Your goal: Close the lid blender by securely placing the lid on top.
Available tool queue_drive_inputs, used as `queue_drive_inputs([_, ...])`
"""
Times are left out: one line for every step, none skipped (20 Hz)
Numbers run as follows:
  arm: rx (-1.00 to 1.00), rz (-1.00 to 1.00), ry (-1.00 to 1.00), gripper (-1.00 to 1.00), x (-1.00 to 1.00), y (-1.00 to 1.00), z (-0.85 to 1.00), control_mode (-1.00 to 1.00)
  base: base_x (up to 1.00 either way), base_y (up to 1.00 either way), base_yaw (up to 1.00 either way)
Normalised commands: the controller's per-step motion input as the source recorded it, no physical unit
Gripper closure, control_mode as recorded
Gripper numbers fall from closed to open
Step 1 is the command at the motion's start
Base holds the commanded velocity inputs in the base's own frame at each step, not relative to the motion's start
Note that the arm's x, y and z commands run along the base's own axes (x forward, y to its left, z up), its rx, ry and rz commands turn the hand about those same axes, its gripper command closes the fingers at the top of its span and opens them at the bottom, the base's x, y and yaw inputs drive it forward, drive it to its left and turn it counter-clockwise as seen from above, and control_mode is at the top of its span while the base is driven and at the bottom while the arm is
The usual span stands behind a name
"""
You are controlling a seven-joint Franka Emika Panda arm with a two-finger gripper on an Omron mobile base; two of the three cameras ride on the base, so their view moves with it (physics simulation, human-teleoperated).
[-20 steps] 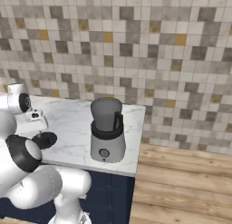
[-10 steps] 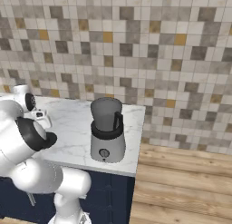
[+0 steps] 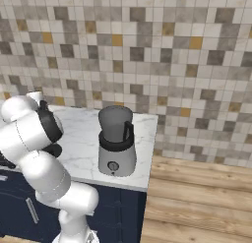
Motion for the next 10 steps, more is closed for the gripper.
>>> queue_drive_inputs([0.00, 0.00, 0.02, -1.00, 0.49, 0.00, -0.36, -1.00, 0.00, 0.00, 0.00])
queue_drive_inputs([0.00, 0.00, 0.02, -1.00, 0.47, 0.00, -0.34, -1.00, 0.00, 0.00, 0.00])
queue_drive_inputs([0.00, 0.00, 0.01, -1.00, 0.31, 0.00, -0.30, -1.00, 0.00, 0.00, 0.00])
queue_drive_inputs([0.00, 0.00, 0.00, -1.00, 0.21, 0.00, -0.29, -1.00, 0.00, 0.00, 0.00])
queue_drive_inputs([0.00, 0.00, 0.00, -1.00, 0.08, 0.10, -0.24, -1.00, 0.00, 0.00, 0.00])
queue_drive_inputs([0.00, 0.00, 0.00, -1.00, 0.01, 0.15, -0.19, -1.00, 0.00, 0.00, 0.00])
queue_drive_inputs([0.00, 0.00, 0.00, -1.00, 0.03, 0.18, -0.20, -1.00, 0.00, 0.00, 0.00])
queue_drive_inputs([0.00, 0.00, 0.00, -1.00, 0.00, 0.20, -0.19, -1.00, 0.00, 0.00, 0.00])
queue_drive_inputs([0.00, 0.00, 0.00, -1.00, 0.00, 0.19, -0.19, -1.00, 0.00, 0.00, 0.00])
queue_drive_inputs([0.00, 0.00, 0.00, -1.00, 0.00, 0.14, -0.09, -1.00, 0.00, 0.00, 0.00])
